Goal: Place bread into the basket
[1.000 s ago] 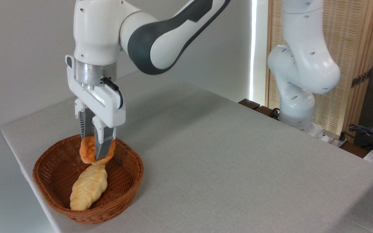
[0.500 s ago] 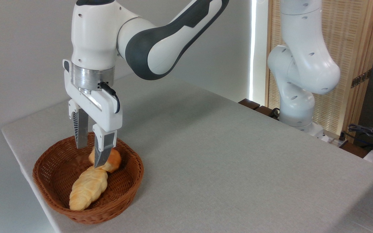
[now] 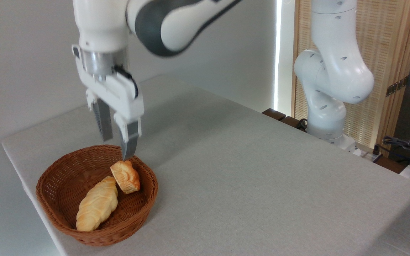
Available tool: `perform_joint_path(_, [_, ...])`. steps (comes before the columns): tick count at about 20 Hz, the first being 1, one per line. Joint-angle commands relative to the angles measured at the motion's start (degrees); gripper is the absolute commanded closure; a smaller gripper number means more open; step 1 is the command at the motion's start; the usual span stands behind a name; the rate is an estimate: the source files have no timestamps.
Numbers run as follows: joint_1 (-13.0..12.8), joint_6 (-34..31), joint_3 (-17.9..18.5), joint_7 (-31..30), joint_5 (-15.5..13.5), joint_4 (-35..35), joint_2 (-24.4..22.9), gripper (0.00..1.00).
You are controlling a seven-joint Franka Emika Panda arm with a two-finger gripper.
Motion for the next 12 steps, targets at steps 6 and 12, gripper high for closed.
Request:
perform_joint_path(6, [-0.38,-9.66,2.85,-1.05,3.66,5.01,-0.86,0.0])
perform_joint_path(12, [-0.38,-9.83,4.68,-0.96,3.66,5.09,-0.86,0.0])
